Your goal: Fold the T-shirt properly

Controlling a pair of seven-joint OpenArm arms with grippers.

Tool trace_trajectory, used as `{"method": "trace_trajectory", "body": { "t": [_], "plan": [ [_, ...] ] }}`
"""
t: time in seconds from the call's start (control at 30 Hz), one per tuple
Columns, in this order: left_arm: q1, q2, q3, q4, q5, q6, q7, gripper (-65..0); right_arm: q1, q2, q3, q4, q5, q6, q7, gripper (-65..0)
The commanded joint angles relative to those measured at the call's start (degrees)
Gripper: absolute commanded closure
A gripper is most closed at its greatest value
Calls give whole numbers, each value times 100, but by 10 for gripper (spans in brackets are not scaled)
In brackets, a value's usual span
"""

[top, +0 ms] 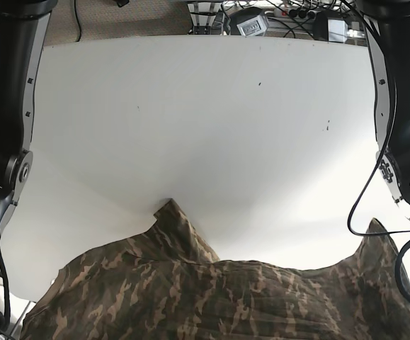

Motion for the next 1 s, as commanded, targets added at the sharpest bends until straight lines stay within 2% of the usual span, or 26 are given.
{"method": "trace_trajectory", "body": {
  "t": [0.03, 0.17, 0.33, 0.5, 0.63, 0.73, 0.87, 1.0],
  "plan": [
    [252, -179, -30, 375, -30, -47, 145, 0, -314, 43, 315, 604, 16, -36, -7, -17],
    [1324, -267, -82, 1342, -30, -139, 602, 0, -1598, 43, 974, 1650, 43, -36, -464, -17],
    [3074, -276, -531, 2485, -30, -139, 654, 0, -3505, -18, 1695, 2784, 52, -27, -570, -17],
    [4735, -82, -935, 3241, -38, -139, 663, 0, -5316, -361, 2363, 3654, 52, 17, -570, -17],
    [5993, 313, -1507, 3434, -47, -139, 663, 0, -6521, -669, 2715, 3839, 52, 35, -535, -19],
    [6766, 621, -1893, 3469, -47, -139, 654, 0, -7259, -871, 3014, 3848, 52, 290, -359, -19],
    [7601, 876, -2491, 3469, -38, -139, 637, 0, -8129, -889, 3102, 3848, 43, 312, -121, -19],
    [7812, 1034, -2887, 3469, -38, -139, 628, 0, -8534, -889, 3093, 3848, 52, 312, 142, -19]
  ]
}}
